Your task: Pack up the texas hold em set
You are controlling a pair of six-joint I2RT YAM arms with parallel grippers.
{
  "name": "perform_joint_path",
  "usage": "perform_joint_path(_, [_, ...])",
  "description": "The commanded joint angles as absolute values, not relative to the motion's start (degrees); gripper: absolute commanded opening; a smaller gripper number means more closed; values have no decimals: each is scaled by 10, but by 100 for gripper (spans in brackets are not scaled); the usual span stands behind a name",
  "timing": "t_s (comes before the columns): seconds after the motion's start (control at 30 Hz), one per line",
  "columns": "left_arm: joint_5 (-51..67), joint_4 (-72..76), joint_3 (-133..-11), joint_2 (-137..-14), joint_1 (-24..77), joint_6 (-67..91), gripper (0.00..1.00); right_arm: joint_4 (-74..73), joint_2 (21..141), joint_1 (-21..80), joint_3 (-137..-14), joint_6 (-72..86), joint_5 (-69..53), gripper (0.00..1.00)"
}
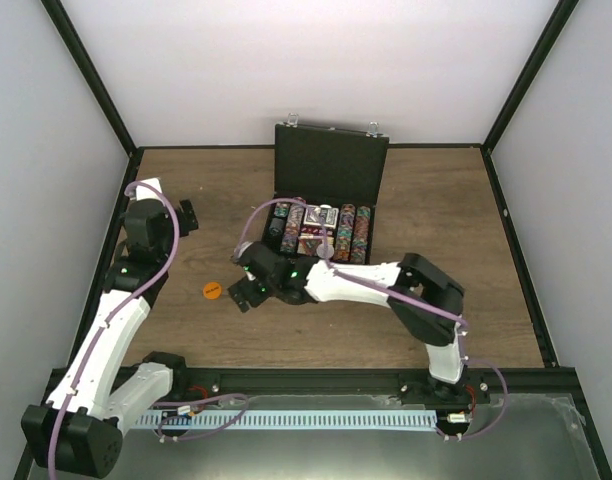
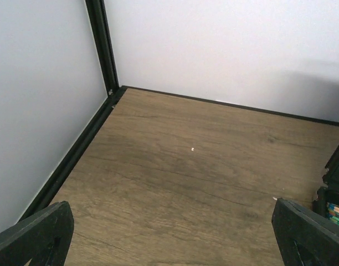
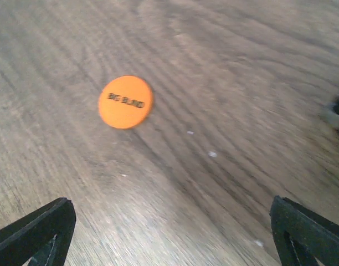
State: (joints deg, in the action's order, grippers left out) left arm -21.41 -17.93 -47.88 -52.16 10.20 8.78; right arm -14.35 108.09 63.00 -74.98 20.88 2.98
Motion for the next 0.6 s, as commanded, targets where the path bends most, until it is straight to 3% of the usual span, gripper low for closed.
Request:
perform_joint_path(0.0, [-231, -173, -479, -508, 98, 95, 100, -81, 1135, 652, -799, 130, 26, 98])
perform_joint_path(0.2, [-214, -171, -479, -514, 98, 89, 100, -124, 1230, 660, -898, 105, 11, 94])
perform_joint_path(0.57, [-206, -171, -481, -520, 99, 90, 100, -134, 1310, 674, -968, 34, 2, 83])
